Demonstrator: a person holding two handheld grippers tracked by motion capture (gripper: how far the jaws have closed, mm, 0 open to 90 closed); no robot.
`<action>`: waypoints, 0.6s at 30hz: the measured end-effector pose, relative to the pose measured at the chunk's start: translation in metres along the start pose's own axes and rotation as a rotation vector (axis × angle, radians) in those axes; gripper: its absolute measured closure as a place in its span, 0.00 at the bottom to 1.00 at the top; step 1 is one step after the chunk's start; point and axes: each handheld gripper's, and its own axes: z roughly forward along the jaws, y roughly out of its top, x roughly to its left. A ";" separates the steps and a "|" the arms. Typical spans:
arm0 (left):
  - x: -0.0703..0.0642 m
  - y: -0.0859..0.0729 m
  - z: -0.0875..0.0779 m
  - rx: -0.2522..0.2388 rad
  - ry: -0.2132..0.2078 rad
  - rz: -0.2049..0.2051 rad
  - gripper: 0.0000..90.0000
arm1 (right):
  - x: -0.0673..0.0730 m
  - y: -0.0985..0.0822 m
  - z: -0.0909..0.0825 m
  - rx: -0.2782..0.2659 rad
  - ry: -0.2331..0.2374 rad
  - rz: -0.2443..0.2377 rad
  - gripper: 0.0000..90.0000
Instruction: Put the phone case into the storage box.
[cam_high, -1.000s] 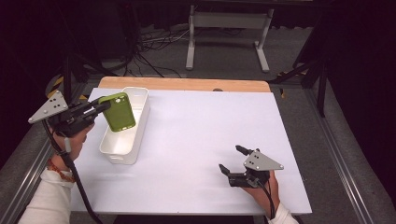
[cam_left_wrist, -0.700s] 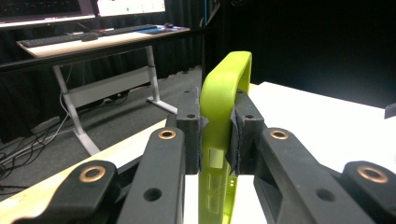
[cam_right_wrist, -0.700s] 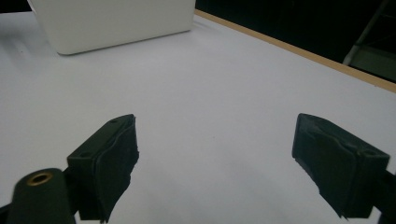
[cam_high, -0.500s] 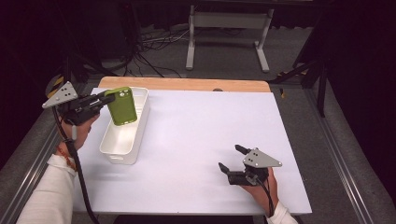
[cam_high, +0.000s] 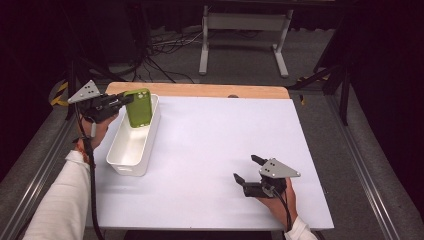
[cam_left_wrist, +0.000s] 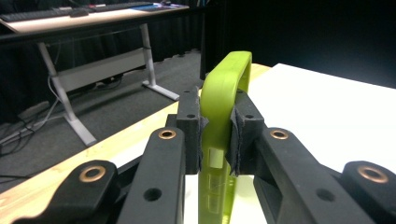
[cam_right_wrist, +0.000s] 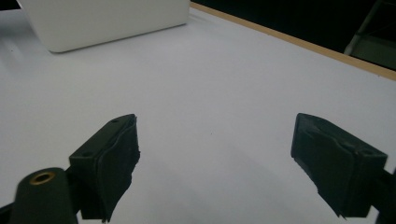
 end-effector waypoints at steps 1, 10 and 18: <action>0.002 -0.002 0.003 0.002 0.002 0.000 0.86 | 0.001 -0.002 0.000 0.006 -0.001 0.003 0.18; 0.017 -0.015 0.022 0.044 0.012 -0.002 0.86 | 0.002 -0.006 -0.006 0.013 -0.018 0.016 0.19; 0.025 -0.021 0.031 0.073 0.032 0.005 0.86 | 0.003 -0.008 -0.003 0.029 -0.004 0.021 0.19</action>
